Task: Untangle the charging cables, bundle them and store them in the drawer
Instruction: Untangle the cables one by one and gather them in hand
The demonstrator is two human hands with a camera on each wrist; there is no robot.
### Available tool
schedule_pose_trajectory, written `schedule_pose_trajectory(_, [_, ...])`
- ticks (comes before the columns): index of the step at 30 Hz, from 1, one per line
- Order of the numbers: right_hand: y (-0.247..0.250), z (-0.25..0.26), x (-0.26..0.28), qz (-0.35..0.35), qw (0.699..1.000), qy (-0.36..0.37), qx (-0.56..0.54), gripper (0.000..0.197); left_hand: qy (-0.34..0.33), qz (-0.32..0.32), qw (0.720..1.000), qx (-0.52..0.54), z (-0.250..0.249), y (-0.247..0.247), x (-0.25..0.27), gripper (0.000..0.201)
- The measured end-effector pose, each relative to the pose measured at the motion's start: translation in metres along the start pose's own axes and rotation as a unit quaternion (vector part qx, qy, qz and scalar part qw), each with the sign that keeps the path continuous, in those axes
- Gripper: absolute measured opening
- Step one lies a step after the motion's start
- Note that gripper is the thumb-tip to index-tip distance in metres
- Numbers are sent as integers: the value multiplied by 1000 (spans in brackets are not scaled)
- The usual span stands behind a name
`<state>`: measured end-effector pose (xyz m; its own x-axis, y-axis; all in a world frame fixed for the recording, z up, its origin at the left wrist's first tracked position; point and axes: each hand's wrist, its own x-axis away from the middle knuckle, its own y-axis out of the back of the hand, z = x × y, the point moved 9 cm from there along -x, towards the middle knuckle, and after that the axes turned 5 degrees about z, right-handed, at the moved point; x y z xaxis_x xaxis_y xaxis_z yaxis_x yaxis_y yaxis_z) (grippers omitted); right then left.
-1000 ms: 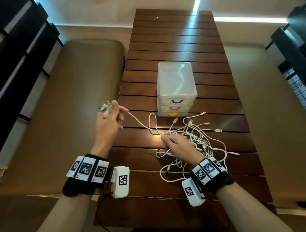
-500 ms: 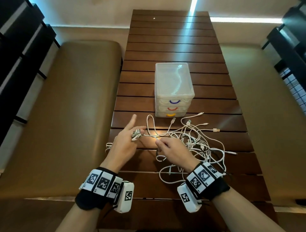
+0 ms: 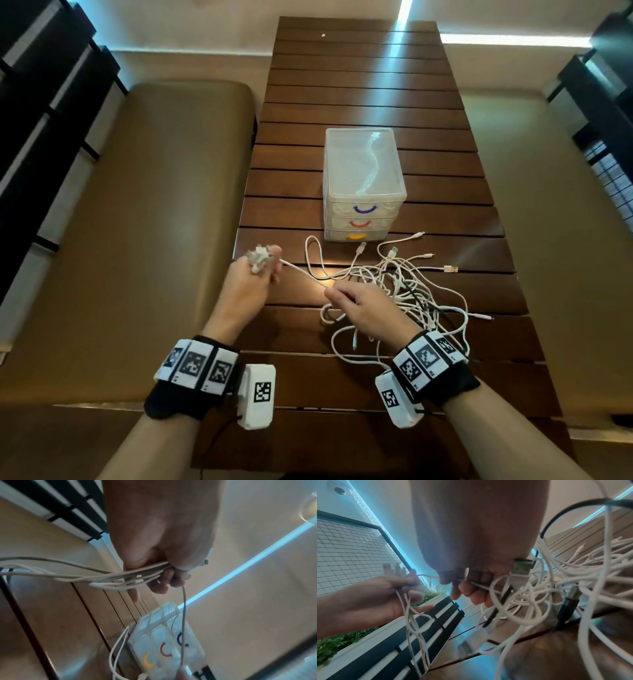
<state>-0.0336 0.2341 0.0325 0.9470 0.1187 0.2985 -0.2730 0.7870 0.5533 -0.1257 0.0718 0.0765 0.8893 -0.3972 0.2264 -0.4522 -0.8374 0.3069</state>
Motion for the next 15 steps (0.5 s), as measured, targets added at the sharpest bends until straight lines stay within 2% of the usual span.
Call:
schedule_pose_trajectory(2, [5, 1, -1, -6, 1000, 1, 16, 31, -10, -9, 998, 62, -3, 13, 1, 38])
schedule_pose_trajectory(4, [7, 3, -4, -1, 998, 1, 59, 30, 0, -36, 980, 196, -1, 23, 3, 32])
schedule_pose_trajectory(6, [4, 0, -5, 15, 993, -12, 114, 30, 22, -108, 924, 365, 5, 38, 4, 31])
schedule_pose_trajectory(7, [2, -5, -5, 24, 991, -24, 126, 30, 24, -145, 892, 428, 7, 49, 5, 33])
schedule_pose_trajectory(8, [1, -11, -4, 28, 992, -34, 122, 30, 24, -172, 876, 450, 7, 59, 5, 34])
schedule_pose_trajectory(9, [1, -14, -3, 29, 992, -41, 112, 31, 26, -180, 888, 422, 6, 67, 2, 32])
schedule_pose_trajectory(10, [0, -16, -2, 30, 993, -45, 107, 33, 38, -168, 924, 342, 5, 70, -1, 28])
schedule_pose_trajectory(11, [0, -16, -2, 30, 993, -49, 105, 35, 51, -148, 963, 219, 8, 71, -5, 25])
schedule_pose_trajectory(12, [0, -16, -2, 31, 993, -51, 105, 37, 46, -134, 986, 90, 10, 69, -8, 21])
schedule_pose_trajectory(13, [-1, -13, -3, 32, 992, -55, 107, 38, 18, -121, 992, -17, 7, 64, -8, 21])
schedule_pose_trajectory(15, [-1, -7, -5, 31, 991, -60, 116, 37, -90, -69, 982, -150, -8, 34, -3, 37])
